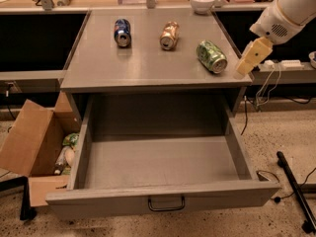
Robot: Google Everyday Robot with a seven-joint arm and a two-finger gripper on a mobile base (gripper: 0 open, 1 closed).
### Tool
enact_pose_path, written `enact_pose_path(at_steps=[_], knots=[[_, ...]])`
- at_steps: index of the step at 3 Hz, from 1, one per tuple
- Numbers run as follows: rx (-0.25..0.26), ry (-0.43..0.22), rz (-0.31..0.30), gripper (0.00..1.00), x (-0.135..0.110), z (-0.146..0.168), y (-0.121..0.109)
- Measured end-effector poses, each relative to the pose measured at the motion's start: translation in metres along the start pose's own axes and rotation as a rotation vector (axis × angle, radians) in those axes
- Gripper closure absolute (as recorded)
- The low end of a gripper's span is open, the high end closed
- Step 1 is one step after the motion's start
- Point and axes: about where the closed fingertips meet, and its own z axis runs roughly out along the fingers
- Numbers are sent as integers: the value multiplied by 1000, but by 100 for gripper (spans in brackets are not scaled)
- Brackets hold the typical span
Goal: Place green can into top drawer
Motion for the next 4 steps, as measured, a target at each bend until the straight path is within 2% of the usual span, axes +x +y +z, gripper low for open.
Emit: enact_pose_path(at_steps=[2,3,4], knots=[[12,-2,50,0,-16,22,-28],[32,11,133,0,-26,44,-50],[47,20,200,0,-29,56,-61]])
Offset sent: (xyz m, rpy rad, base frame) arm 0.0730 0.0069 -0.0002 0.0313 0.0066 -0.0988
